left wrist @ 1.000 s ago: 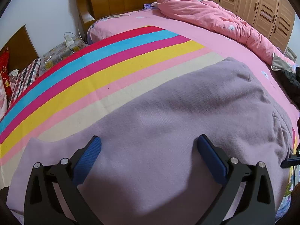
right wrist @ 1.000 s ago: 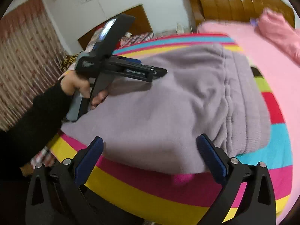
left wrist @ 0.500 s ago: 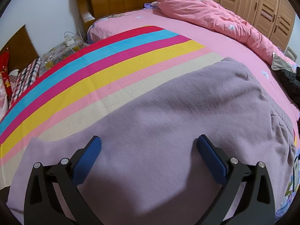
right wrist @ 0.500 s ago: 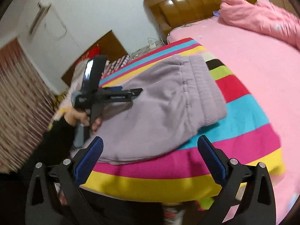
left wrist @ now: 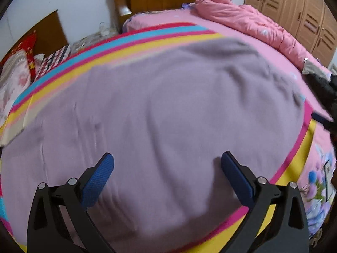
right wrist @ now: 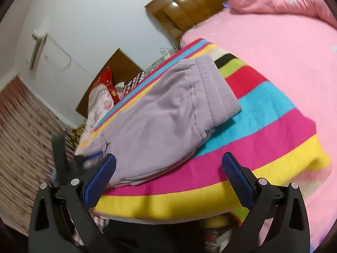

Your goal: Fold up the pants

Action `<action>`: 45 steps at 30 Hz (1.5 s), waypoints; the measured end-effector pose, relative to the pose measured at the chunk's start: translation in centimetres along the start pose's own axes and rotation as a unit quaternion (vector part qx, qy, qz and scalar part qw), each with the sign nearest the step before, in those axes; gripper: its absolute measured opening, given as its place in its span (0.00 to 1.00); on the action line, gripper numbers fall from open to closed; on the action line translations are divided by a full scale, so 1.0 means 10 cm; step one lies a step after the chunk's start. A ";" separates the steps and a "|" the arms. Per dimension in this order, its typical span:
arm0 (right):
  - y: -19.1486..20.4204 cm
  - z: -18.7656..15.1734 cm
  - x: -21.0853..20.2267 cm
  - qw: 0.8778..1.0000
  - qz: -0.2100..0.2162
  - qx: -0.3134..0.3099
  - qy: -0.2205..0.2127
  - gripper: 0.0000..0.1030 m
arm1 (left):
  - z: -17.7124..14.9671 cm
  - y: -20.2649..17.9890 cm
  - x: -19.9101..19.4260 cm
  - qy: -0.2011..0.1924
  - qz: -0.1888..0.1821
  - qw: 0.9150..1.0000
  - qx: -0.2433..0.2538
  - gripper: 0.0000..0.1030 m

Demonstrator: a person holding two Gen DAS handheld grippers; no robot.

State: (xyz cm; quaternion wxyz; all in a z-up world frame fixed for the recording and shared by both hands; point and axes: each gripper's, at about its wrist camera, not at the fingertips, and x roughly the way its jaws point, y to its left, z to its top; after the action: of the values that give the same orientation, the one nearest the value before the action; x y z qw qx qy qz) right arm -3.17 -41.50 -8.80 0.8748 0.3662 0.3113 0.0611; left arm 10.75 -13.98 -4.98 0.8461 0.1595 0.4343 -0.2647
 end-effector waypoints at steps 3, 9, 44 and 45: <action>0.00 0.08 0.13 1.000 -0.001 0.017 0.011 0.95 | -0.07 0.04 -0.01 -0.009 -0.008 1.000 -0.018 0.99; 0.07 0.23 0.57 0.997 -0.014 0.041 0.067 0.96 | -0.07 0.06 0.08 -0.030 -0.013 0.999 -0.023 0.99; -0.17 -0.07 0.44 0.986 -0.050 0.151 -0.047 0.23 | -0.23 0.91 -0.94 -0.149 -0.048 0.985 -0.077 0.94; -0.18 -0.10 0.42 0.985 -0.045 0.158 -0.059 0.23 | -0.33 1.17 -0.94 -0.145 -0.021 0.983 -0.108 0.94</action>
State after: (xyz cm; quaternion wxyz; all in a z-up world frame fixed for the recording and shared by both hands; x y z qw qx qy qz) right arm -0.59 -40.77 -12.66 0.8243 0.4887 0.2815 -0.0500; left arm 10.92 0.01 1.36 0.9067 0.0176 0.3361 -0.2543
